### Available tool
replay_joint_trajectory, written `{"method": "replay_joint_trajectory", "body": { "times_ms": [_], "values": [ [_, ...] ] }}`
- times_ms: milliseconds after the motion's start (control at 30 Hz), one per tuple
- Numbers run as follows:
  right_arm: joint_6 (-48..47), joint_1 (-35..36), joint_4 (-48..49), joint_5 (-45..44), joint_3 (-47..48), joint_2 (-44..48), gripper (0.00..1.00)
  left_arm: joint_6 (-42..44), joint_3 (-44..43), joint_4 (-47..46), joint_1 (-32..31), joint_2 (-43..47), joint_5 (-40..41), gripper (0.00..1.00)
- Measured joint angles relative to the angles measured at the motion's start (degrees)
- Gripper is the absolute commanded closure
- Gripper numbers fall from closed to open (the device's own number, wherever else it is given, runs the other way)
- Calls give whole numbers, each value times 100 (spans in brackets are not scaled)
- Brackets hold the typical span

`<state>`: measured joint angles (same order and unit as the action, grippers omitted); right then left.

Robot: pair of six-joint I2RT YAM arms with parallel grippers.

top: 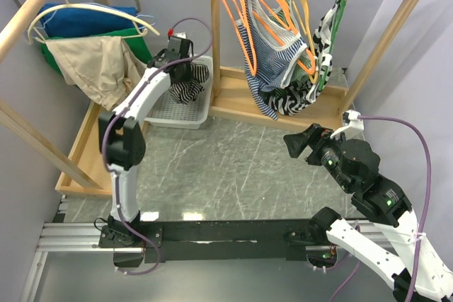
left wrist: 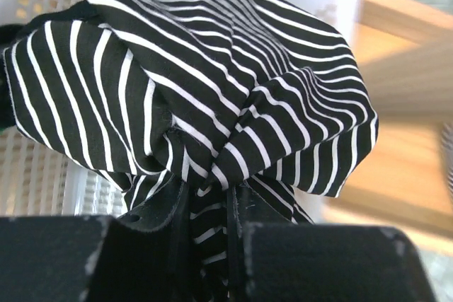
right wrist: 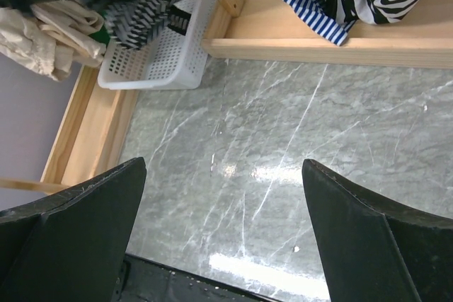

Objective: Remove the tank top from the hanger
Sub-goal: Place the tank top in the bin.

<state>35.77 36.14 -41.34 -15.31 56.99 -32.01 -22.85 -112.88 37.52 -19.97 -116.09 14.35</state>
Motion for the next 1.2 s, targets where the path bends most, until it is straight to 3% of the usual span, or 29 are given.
{"method": "replay_joint_trajectory", "body": {
  "times_ms": [167, 333, 367, 500, 600, 633, 667, 700, 733, 767, 933, 1200],
  "values": [
    [0, -2, -13, 0, 0, 0, 1, 122, -350, -44, 221, -925, -7, 99],
    [0, 0, -31, -4, 7, 0, 1, 173, -131, -267, 332, -1204, -269, 98],
    [0, -2, -31, -4, 11, 0, 1, 203, -42, -330, 332, -1202, -365, 90],
    [0, -2, -31, -2, 59, -4, 1, 304, 138, -540, 313, -1202, -815, 80],
    [-4, -2, -33, -4, 177, -48, 1, 411, 170, -778, 306, -1180, -1128, 63],
    [-7, -2, -28, -4, 221, -70, 1, 426, 221, -887, 306, -1154, -1213, 50],
    [-11, 0, -28, -4, 258, -90, 1, 446, 284, -970, 306, -1110, -1281, 29],
    [-24, -2, -33, -4, 299, -116, 1, 433, 354, -1032, 306, -1040, -1335, 28],
    [-31, 0, -26, -4, 334, -138, 1, 472, 385, -1036, 306, -992, -1364, 19],
    [-39, 0, -33, -7, 369, -157, 1, 428, 391, -1025, 306, -935, -1399, 3],
    [-79, -2, -85, -155, 654, -334, 1, 260, 505, -1021, 304, -439, -1416, 3],
    [-549, 0, -107, -726, 2020, -1342, 7, -181, 1991, -1246, 144, 1266, -1331, 4]
  ]
}}
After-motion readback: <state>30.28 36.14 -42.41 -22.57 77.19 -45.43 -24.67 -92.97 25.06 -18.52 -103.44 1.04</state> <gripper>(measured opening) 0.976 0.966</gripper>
